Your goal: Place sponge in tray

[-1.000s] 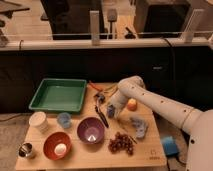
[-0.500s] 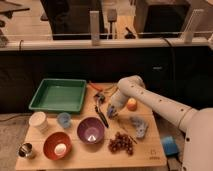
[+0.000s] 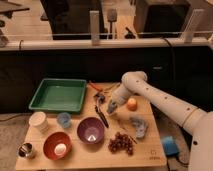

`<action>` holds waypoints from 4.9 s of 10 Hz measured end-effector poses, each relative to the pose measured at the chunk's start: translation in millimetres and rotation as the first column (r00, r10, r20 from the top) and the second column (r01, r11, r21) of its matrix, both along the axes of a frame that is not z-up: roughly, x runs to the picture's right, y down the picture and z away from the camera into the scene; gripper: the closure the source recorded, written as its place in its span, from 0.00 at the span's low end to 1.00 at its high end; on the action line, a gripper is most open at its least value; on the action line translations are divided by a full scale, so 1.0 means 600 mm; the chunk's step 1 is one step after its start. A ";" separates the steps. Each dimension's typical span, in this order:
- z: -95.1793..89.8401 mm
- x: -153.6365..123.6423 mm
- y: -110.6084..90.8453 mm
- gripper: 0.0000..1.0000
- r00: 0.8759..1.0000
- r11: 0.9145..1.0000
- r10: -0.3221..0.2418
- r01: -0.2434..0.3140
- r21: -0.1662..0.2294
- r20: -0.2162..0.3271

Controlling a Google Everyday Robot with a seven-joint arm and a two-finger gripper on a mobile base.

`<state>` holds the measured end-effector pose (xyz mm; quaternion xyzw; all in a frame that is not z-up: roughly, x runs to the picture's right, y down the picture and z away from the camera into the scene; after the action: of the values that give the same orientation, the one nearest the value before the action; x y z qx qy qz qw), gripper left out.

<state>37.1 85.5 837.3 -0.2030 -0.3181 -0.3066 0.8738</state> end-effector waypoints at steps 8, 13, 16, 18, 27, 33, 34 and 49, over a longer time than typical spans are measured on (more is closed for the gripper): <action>-0.093 -0.243 -0.118 1.00 0.986 0.996 -0.034 0.019 0.092 0.162; -0.109 -0.435 -0.137 1.00 0.953 0.984 -0.121 0.078 0.160 0.279; -0.066 -0.543 -0.136 0.86 0.884 0.966 -0.206 0.117 0.229 0.419; -0.021 -0.584 -0.114 0.63 0.800 0.949 -0.273 0.135 0.284 0.534; 0.049 -0.582 -0.109 0.20 0.666 0.914 -0.374 0.147 0.379 0.646; -0.001 -0.546 -0.125 0.20 0.739 0.913 -0.368 0.172 0.371 0.564; -0.028 -0.553 -0.123 0.20 0.753 0.911 -0.372 0.184 0.369 0.543; -0.038 -0.561 -0.121 0.20 0.763 0.910 -0.373 0.193 0.366 0.527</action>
<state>-299.6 12.9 814.7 -0.0143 -0.4884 -0.5269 0.6954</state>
